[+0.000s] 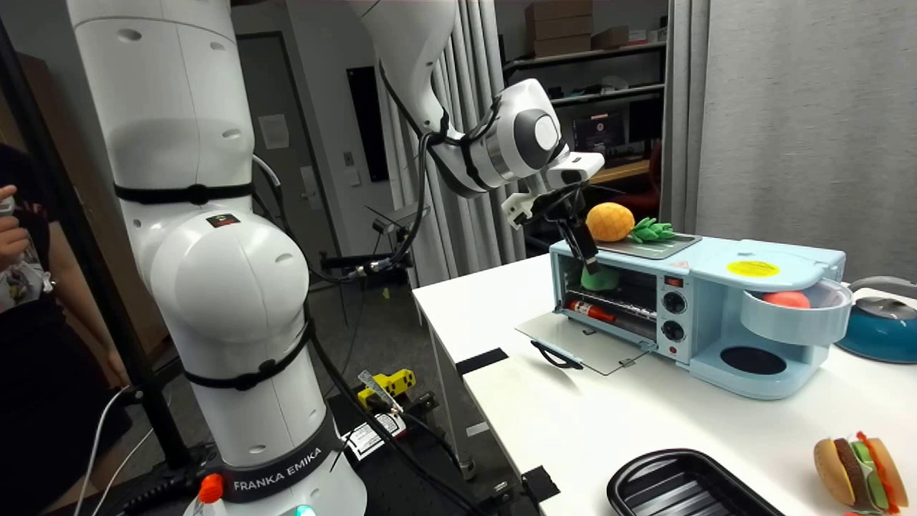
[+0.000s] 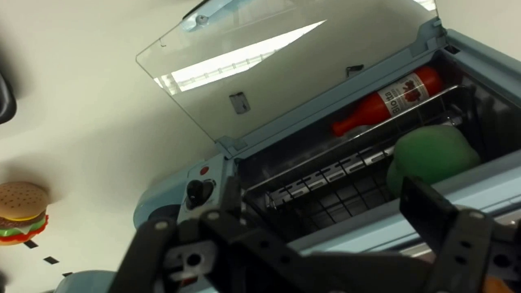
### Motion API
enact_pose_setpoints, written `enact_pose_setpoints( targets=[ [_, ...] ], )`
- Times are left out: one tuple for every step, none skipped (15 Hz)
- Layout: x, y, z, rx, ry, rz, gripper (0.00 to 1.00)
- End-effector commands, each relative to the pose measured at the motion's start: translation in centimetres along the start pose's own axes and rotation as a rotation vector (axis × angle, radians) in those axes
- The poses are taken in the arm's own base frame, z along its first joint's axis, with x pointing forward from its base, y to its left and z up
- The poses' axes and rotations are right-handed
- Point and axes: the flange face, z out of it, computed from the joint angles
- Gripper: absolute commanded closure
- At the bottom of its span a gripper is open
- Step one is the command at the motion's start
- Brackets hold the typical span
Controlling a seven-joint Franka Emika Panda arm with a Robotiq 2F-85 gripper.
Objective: Open the oven door
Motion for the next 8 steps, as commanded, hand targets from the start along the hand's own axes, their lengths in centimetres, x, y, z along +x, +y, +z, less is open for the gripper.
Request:
enact_pose_setpoints(
  targets=[
    [-0.2, 0.2, -2.6, 0.003, 0.035, -0.001, 0.0],
    [-0.2, 0.2, -3.1, 0.006, 0.041, -0.004, 0.0],
    [-0.1, 0.2, -3.6, 0.002, 0.057, -0.009, 0.0],
    [-0.1, 0.2, -4.0, -0.004, 0.067, -0.018, 0.0],
    [-0.1, 0.1, -4.4, -0.004, 0.073, -0.018, 0.0],
    [0.3, -0.5, -2.9, 0.017, 0.052, -0.023, 0.0],
    [0.3, -0.5, -3.3, 0.015, 0.058, -0.025, 0.0],
    [0.3, -0.5, -3.6, 0.015, 0.061, -0.026, 0.0]
  ],
)
